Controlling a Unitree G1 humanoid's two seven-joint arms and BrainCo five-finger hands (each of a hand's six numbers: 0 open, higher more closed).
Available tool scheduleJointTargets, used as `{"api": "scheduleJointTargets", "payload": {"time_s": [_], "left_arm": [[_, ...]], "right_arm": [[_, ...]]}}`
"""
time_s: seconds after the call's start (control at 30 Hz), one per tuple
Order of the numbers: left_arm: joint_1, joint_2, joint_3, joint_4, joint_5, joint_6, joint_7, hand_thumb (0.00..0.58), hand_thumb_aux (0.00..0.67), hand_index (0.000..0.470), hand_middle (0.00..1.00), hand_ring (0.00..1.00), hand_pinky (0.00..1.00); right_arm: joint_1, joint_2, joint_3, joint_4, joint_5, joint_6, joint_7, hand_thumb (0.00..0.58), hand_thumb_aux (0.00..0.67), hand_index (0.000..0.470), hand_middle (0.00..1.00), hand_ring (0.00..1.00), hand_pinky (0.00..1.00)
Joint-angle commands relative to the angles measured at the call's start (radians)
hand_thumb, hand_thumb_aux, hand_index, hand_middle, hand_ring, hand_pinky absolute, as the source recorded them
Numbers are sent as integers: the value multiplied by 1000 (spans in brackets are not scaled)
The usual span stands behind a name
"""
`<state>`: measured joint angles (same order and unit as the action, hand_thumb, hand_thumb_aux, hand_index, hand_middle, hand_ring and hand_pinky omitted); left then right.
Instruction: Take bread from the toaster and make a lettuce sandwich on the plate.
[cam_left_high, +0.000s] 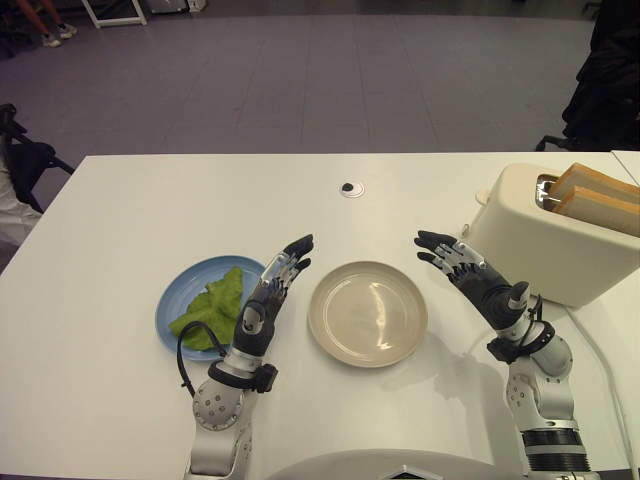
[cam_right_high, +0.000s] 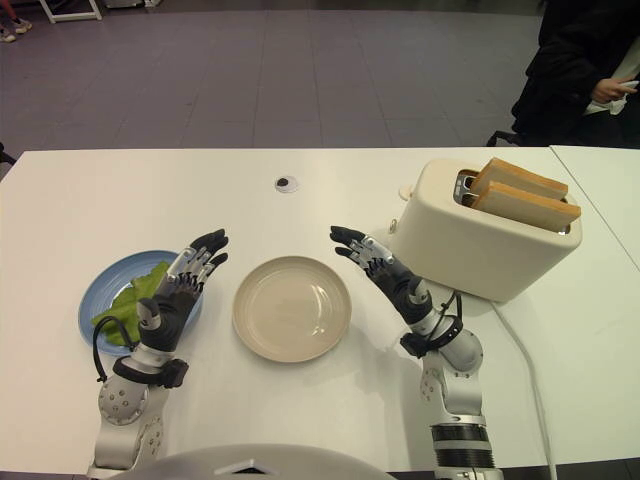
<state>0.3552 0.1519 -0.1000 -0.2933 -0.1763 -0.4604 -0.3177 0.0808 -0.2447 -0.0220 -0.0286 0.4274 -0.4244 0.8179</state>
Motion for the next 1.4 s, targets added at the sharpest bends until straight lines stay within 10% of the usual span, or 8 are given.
{"api": "scheduleJointTargets", "payload": {"time_s": [0.03, 0.7, 0.87, 1.13, 1.2, 1.23, 1.33, 1.4], "left_arm": [[2, 4, -5, 13, 11, 10, -4, 0, 0, 0, 0, 0, 0], [3, -3, -22, 8, 28, 7, 2, 0, 0, 0, 0, 0, 0], [11, -9, -31, -2, 45, 6, 10, 0, 0, 0, 0, 0, 0], [26, -10, -36, -11, 55, 2, 16, 0, 0, 0, 0, 0, 0], [30, -10, -38, -15, 56, 3, 19, 0, 0, 0, 0, 0, 0], [31, -9, -39, -15, 56, 4, 19, 0, 0, 0, 0, 0, 0], [33, -9, -41, -15, 57, 3, 22, 0, 0, 0, 0, 0, 0], [32, -8, -40, -14, 57, 3, 23, 0, 0, 0, 0, 0, 0]], "right_arm": [[-1, -13, -6, 8, -7, -5, 0, 0, 0, 0, 0, 0, 0], [-40, -141, -196, -193, 82, -33, -36, 0, 0, 0, 0, 0, 0], [-242, -482, -520, 76, -294, -199, -222, 0, 0, 0, 0, 0, 0], [-302, -697, -319, 599, -951, -375, -636, 0, 0, 0, 0, 0, 0], [-334, -710, -274, 678, -970, -370, -687, 422, 321, 225, 0, 0, 0], [-345, -715, -255, 706, -971, -372, -704, 494, 413, 289, 0, 0, 0], [-367, -721, -199, 744, -949, -402, -726, 580, 662, 464, 0, 0, 0], [-374, -724, -175, 746, -930, -414, -732, 575, 610, 428, 0, 0, 0]]}}
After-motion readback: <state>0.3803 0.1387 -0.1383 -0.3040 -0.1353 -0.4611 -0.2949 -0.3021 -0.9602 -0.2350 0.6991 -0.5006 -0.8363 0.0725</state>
